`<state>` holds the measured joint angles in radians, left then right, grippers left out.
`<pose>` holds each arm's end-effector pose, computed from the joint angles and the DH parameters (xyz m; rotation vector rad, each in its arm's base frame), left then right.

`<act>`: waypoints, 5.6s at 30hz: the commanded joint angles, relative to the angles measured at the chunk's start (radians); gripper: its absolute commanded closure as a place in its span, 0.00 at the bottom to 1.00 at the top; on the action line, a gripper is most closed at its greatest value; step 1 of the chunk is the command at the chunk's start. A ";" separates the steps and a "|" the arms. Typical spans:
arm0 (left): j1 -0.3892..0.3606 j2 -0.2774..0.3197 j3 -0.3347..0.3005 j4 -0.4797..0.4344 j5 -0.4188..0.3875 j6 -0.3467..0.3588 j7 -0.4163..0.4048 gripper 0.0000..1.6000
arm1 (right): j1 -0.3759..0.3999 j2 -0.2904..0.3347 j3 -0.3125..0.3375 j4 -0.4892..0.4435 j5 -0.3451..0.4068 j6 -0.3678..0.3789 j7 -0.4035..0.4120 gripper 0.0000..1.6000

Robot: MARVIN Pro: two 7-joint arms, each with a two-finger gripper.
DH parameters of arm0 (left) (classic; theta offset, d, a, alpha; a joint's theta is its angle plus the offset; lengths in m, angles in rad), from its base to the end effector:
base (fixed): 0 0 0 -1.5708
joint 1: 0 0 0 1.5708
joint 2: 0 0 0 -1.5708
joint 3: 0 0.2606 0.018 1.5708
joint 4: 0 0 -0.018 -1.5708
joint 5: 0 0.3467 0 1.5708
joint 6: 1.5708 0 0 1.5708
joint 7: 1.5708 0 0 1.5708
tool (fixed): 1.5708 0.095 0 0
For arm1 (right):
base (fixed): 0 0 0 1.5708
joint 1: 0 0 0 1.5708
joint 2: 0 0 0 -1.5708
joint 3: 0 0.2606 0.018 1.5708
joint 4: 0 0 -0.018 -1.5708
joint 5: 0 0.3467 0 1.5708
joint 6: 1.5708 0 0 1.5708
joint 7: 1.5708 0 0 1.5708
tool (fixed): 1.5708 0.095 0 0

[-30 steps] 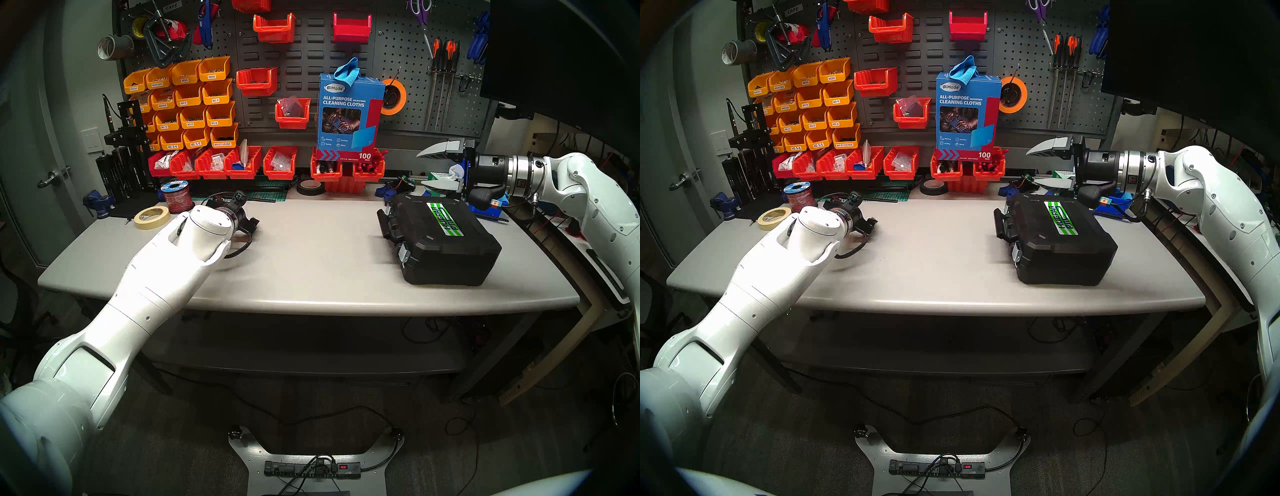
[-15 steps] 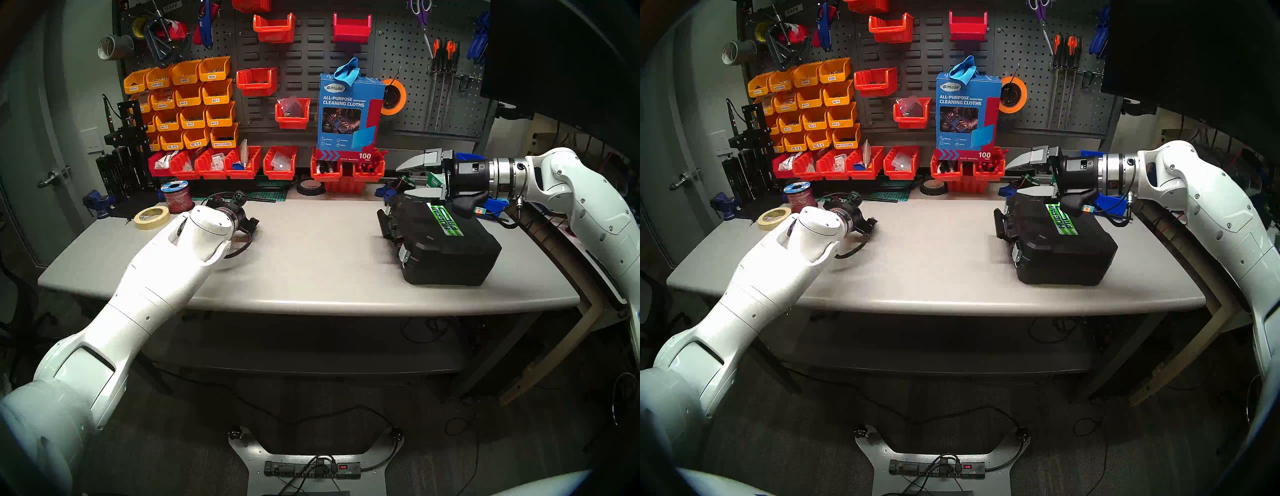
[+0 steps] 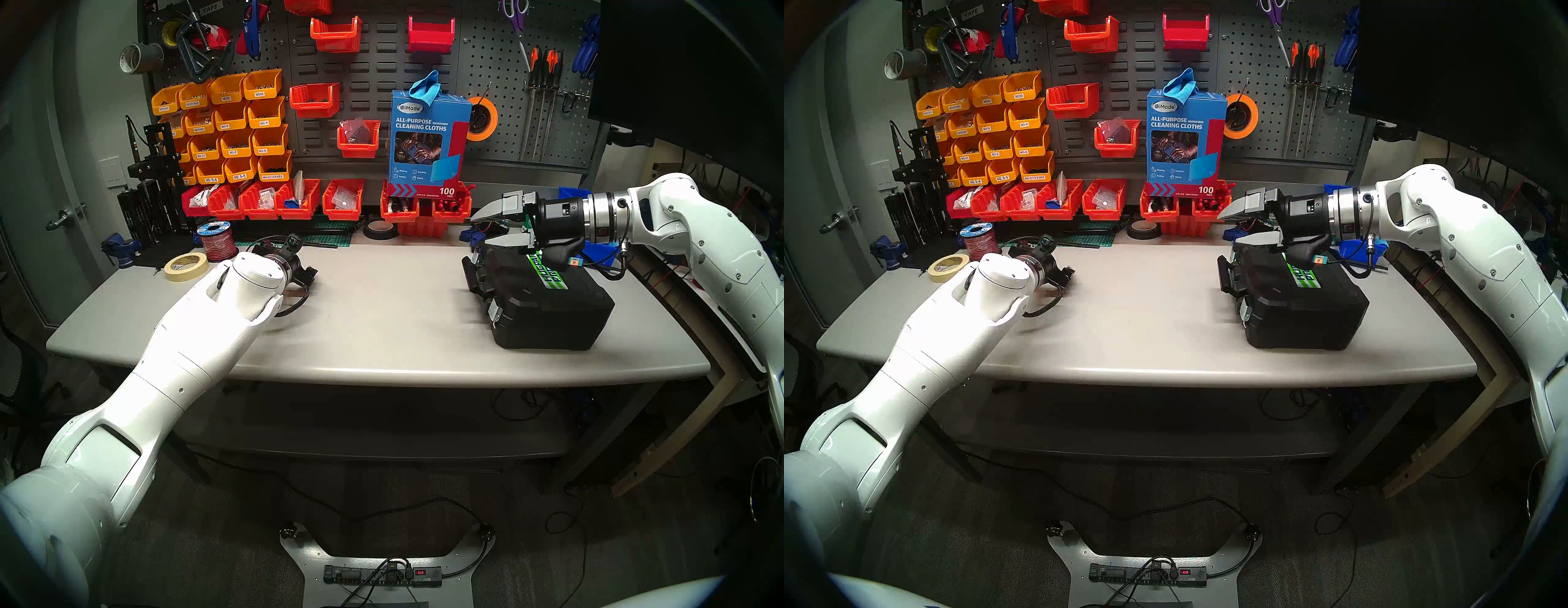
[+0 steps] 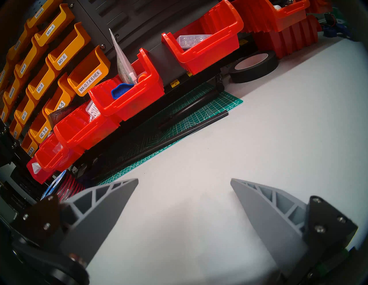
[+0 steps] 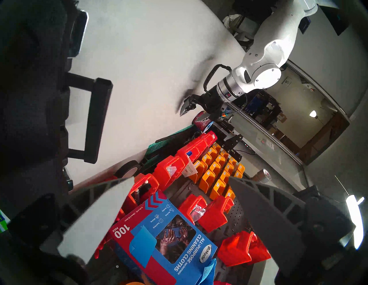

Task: Open the tool box

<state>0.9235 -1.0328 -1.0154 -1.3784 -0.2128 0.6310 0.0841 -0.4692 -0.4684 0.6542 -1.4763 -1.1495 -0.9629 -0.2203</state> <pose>0.5663 0.0197 -0.1621 -2.2186 0.6248 -1.5531 0.4947 -0.0709 -0.0192 -0.2476 2.1722 1.2020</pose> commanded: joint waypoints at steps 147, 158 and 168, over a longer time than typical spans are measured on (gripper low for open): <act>-0.008 -0.002 0.001 -0.011 -0.025 -0.004 0.037 0.00 | 0.593 -0.156 -0.871 -0.158 -0.858 0.003 -0.152 1.00; -0.008 -0.001 0.001 -0.011 -0.026 -0.005 0.038 0.00 | 0.617 -0.139 -0.953 -0.186 -0.949 0.003 -0.217 1.00; -0.007 -0.001 0.002 -0.011 -0.028 -0.005 0.040 0.00 | 0.630 -0.105 -1.023 -0.218 -1.024 0.003 -0.272 1.00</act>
<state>0.9327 -1.0324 -1.0103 -1.3796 -0.2425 0.6294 0.1250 0.2182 -0.6137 -0.2526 -1.6700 -2.1406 -0.9526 -0.4296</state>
